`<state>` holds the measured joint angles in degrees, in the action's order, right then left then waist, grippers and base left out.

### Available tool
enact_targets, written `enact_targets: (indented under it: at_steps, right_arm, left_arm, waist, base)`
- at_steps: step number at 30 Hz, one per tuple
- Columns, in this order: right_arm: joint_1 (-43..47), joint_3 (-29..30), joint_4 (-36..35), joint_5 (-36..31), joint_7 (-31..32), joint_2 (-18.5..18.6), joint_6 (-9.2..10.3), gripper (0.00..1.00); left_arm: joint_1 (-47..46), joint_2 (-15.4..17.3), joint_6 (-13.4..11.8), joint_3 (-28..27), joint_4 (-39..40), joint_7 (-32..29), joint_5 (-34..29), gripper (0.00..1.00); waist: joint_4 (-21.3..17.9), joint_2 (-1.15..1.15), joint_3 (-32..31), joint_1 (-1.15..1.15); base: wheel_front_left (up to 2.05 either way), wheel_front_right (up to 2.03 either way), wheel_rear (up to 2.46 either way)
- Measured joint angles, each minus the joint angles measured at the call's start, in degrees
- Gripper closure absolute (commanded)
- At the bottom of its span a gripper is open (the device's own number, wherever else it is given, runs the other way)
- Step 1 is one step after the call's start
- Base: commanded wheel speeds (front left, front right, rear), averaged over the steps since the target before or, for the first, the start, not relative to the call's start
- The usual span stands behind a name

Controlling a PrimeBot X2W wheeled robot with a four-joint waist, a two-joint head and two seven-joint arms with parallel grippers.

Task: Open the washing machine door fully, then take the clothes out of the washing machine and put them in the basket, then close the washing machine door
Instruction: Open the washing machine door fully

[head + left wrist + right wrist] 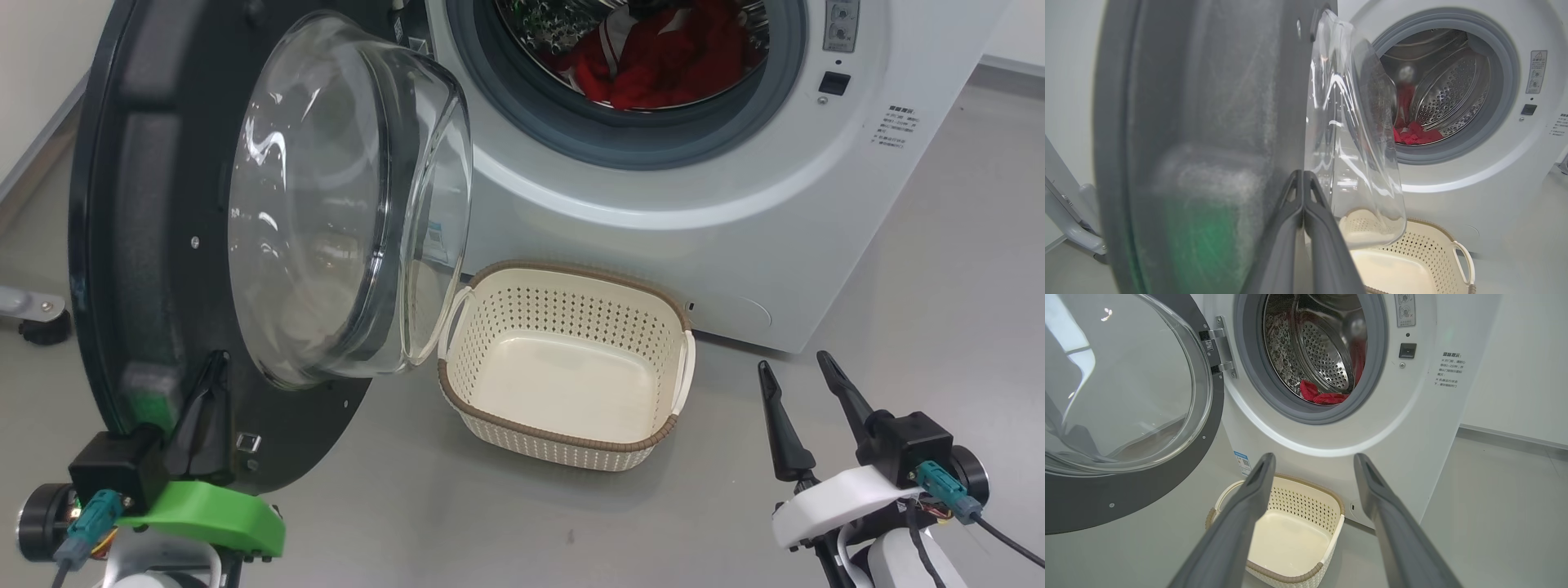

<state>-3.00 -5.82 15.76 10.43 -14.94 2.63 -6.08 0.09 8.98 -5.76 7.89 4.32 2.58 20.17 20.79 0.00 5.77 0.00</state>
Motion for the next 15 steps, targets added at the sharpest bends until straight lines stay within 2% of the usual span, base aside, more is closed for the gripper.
enact_targets:
  at_steps: [15]
  right_arm:
    - [-0.09, -0.03, 0.01, -0.46, 0.0, -0.03, -0.35, 0.0]
  left_arm:
    - [-4.55, 0.73, -0.09, -5.66, -7.83, 1.6, 1.62, 1.0]
  waist:
    - [-0.17, 0.0, 0.91, 0.0]
  base:
    - [0.0, 0.0, 0.0]
